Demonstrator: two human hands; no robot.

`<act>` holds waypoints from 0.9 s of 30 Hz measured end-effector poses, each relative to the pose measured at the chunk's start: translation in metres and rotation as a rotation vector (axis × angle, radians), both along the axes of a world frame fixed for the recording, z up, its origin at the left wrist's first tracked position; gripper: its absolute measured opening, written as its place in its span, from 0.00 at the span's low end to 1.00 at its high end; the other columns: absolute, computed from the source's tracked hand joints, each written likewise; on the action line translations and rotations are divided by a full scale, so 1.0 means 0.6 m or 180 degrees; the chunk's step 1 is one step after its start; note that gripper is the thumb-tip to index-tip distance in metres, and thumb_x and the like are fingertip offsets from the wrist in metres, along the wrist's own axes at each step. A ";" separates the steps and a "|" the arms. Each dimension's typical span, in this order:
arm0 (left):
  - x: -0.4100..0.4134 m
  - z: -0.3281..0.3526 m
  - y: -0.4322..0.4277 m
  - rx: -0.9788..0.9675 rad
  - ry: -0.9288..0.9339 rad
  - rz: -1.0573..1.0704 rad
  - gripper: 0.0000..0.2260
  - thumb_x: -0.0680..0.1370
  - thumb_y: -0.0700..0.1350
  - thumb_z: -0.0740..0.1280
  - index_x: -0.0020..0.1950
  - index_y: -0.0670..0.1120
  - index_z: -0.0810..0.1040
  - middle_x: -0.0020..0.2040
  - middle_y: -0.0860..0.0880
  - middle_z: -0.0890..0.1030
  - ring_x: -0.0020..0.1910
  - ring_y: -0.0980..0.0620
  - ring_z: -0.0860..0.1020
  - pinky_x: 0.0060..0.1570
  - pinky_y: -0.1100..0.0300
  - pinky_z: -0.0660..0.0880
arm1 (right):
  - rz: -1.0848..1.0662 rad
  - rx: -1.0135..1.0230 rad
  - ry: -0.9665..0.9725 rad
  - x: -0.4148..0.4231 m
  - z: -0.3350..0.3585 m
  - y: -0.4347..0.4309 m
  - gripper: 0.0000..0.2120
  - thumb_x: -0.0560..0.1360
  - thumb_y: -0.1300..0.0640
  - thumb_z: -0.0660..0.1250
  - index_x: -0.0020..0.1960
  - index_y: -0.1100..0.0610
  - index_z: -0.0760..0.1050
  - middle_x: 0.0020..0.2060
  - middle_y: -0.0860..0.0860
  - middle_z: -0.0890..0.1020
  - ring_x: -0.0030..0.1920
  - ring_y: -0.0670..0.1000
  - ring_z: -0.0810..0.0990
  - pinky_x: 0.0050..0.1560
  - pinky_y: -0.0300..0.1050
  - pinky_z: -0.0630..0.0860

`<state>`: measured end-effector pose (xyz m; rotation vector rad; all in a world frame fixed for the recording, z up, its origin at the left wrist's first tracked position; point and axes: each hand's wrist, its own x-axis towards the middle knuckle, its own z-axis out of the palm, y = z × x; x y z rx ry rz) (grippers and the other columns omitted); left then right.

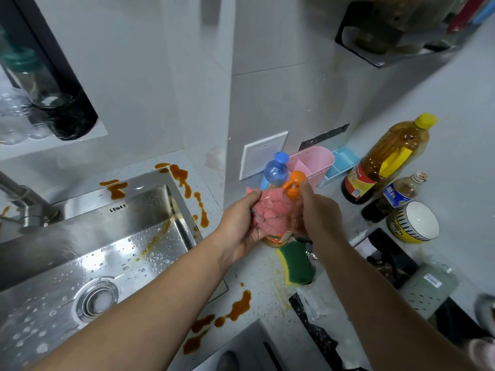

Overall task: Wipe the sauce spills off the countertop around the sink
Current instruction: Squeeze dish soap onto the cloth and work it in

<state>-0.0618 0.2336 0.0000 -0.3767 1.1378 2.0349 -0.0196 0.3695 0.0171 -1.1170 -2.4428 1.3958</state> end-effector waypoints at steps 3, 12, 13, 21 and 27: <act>0.011 -0.003 -0.053 0.0008 0.0131 0.0032 0.21 0.85 0.53 0.58 0.63 0.38 0.80 0.57 0.38 0.84 0.59 0.41 0.83 0.57 0.45 0.80 | 0.0696 -0.0136 0.0309 0.032 -0.011 -0.060 0.21 0.83 0.40 0.59 0.50 0.55 0.80 0.43 0.52 0.84 0.47 0.55 0.83 0.49 0.58 0.83; 0.055 -0.018 -0.252 -0.0601 0.0527 0.0438 0.21 0.85 0.55 0.58 0.64 0.42 0.80 0.56 0.41 0.85 0.58 0.42 0.83 0.63 0.43 0.77 | 0.2015 -0.0299 0.0661 0.006 -0.037 -0.236 0.08 0.81 0.56 0.68 0.60 0.50 0.79 0.51 0.45 0.84 0.50 0.43 0.85 0.45 0.36 0.81; 0.060 -0.019 -0.274 -0.0562 0.0476 0.0530 0.22 0.85 0.56 0.57 0.64 0.41 0.80 0.56 0.41 0.85 0.58 0.42 0.83 0.62 0.44 0.77 | 0.2031 -0.0414 0.0715 0.004 -0.038 -0.254 0.07 0.81 0.59 0.68 0.57 0.51 0.80 0.49 0.46 0.85 0.48 0.42 0.85 0.44 0.35 0.81; 0.087 -0.032 -0.425 0.0134 0.0216 0.0994 0.12 0.84 0.43 0.60 0.61 0.39 0.79 0.50 0.40 0.85 0.43 0.49 0.85 0.43 0.55 0.83 | 0.1689 -0.2065 0.0665 -0.009 -0.047 -0.376 0.17 0.82 0.52 0.64 0.58 0.64 0.82 0.54 0.64 0.85 0.59 0.64 0.83 0.63 0.62 0.80; 0.094 -0.039 -0.483 -0.0093 0.0362 0.1019 0.15 0.84 0.47 0.62 0.65 0.40 0.78 0.58 0.39 0.84 0.55 0.43 0.84 0.49 0.51 0.82 | 0.1584 -0.2473 -0.0219 -0.005 -0.070 -0.429 0.23 0.79 0.41 0.66 0.66 0.55 0.79 0.58 0.57 0.85 0.61 0.59 0.84 0.64 0.64 0.78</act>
